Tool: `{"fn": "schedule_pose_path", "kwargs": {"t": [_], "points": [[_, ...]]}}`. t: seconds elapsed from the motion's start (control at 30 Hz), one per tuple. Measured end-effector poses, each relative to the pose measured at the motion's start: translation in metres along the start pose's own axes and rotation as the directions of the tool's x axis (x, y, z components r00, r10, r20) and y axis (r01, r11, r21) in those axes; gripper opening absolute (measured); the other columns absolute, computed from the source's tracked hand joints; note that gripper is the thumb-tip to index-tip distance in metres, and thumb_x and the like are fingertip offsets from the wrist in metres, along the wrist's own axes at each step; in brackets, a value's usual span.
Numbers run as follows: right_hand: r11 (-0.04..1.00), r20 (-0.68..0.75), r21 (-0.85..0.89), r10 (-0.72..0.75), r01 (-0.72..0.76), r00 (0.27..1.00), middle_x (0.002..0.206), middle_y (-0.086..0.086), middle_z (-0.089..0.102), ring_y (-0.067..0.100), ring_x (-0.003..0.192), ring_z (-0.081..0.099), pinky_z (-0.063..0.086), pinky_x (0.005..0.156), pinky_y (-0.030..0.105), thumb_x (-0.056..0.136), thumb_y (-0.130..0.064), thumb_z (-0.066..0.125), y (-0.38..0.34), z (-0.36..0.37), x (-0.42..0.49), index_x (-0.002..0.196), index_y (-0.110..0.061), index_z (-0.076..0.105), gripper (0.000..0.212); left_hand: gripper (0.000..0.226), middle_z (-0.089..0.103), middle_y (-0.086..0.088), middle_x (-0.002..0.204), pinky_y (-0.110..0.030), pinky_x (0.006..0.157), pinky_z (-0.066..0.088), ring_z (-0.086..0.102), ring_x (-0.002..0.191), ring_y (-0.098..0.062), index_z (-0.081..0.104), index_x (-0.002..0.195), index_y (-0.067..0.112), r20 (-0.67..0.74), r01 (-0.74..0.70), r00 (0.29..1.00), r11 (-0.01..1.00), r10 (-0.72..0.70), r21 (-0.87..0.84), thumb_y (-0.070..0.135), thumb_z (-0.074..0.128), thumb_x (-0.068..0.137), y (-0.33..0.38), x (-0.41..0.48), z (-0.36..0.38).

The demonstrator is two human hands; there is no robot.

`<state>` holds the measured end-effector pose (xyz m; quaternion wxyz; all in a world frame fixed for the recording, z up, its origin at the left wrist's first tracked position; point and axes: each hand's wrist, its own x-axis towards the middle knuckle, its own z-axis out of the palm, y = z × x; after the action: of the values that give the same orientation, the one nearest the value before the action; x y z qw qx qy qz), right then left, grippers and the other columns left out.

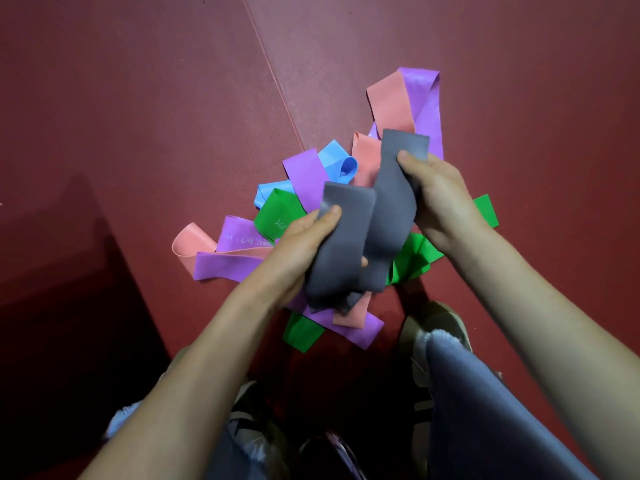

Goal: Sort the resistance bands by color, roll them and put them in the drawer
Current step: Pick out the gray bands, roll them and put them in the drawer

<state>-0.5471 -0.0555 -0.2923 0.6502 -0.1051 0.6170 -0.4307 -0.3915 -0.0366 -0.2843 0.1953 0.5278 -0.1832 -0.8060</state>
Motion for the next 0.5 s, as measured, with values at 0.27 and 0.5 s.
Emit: {"fn": "schedule_pose_path", "kwargs": {"t": [0.27,0.5], "points": [[0.972,0.277,-0.145,-0.142,0.187,0.95,0.086,0.0,0.062,-0.002,0.068,0.062,0.052,0.068,0.014,0.08,-0.014,0.049,0.013,0.022,-0.021,0.1,-0.014,0.048,0.019,0.022,0.069,0.009,0.079,-0.022,0.072,0.054,0.064,0.071,-0.005,0.059,0.087,0.024,-0.334,-0.22,0.915,0.974,0.226,0.055,0.022,0.038,0.096,0.011,0.012,-0.004],[0.839,0.096,-0.47,-0.26,0.274,0.961,0.08,0.001,0.057,0.017,0.077,0.056,0.046,0.076,0.036,0.089,-0.015,0.05,0.028,0.053,-0.023,0.083,-0.029,0.04,0.019,0.017,0.069,0.009,0.073,-0.013,0.054,0.05,0.064,0.059,0.001,0.06,0.096,0.019,-0.261,-0.223,0.938,0.973,0.229,0.054,0.019,0.043,0.094,0.012,0.005,0.006]]}}
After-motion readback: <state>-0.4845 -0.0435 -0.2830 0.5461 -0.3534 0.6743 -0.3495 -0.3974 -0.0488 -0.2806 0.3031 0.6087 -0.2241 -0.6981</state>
